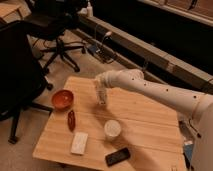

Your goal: Stand the bottle upright

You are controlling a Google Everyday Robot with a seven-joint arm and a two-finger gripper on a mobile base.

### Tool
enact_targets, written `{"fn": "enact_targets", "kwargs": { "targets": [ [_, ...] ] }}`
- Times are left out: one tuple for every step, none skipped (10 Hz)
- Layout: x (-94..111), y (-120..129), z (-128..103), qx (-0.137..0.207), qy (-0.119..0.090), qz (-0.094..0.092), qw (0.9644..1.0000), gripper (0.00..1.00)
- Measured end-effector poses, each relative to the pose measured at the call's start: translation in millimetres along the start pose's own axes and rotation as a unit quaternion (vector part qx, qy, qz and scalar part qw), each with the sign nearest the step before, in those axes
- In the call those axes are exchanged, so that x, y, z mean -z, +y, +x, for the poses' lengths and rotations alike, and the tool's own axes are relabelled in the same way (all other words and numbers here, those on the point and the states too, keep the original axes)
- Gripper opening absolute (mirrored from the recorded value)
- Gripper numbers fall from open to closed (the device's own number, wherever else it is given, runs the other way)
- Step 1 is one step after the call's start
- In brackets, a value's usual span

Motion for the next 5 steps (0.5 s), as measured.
{"fn": "enact_targets", "kwargs": {
  "targets": [
    [3.1, -2.1, 0.1, 0.005, -0.006, 0.001, 1.0000, 0.04],
    [5.2, -3.3, 0.8, 0.009, -0.011, 0.002, 0.9999, 0.13],
    [6.2, -3.6, 2.7, 0.009, -0.013, 0.000, 0.9999, 0.23],
    [6.4, -3.7, 4.4, 0.009, -0.015, 0.000, 0.9998, 0.31],
    [5.7, -3.0, 4.6, 0.009, -0.023, -0.001, 0.9997, 0.43]
  ]
}}
